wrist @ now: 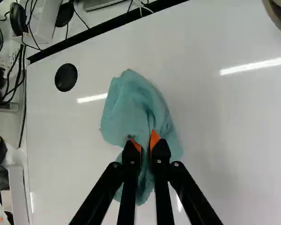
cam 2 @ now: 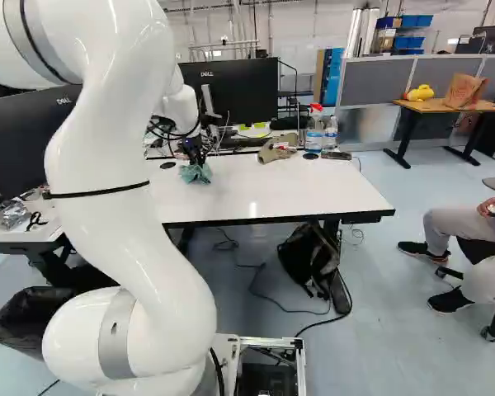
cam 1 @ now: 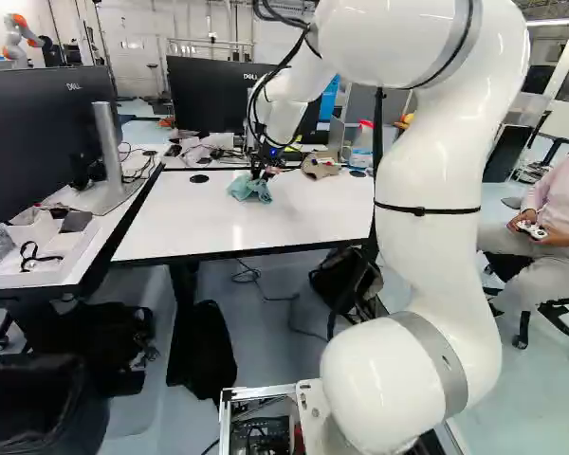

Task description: Clean the table with the green towel

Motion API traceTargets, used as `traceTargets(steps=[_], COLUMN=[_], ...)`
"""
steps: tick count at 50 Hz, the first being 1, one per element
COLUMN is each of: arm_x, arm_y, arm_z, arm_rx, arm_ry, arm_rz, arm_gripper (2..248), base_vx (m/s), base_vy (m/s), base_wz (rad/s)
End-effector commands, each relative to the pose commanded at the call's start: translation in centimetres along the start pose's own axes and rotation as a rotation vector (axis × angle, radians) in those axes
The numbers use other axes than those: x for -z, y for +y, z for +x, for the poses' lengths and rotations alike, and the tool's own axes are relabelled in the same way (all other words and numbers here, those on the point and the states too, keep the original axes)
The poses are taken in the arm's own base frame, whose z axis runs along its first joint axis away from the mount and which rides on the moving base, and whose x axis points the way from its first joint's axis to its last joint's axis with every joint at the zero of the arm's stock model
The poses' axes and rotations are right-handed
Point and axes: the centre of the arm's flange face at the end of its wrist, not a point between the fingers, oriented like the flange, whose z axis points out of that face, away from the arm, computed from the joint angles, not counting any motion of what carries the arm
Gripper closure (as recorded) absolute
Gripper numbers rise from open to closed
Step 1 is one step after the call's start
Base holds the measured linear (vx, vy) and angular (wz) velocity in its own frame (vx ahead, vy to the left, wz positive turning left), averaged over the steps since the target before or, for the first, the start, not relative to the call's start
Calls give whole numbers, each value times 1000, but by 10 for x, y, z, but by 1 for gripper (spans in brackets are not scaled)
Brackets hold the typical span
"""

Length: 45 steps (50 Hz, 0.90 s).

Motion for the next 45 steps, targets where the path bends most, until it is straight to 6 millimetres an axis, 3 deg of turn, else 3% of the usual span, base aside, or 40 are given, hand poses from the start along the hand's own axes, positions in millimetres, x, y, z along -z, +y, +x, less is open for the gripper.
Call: traceTargets(steps=[45], arm_x=[44], arm_y=[70], arm_z=[-46], arm_rx=[-100], arm_ry=[-6], arm_rz=[-54], arm_gripper=[209], base_vx=[0], base_vy=[0], base_wz=[0])
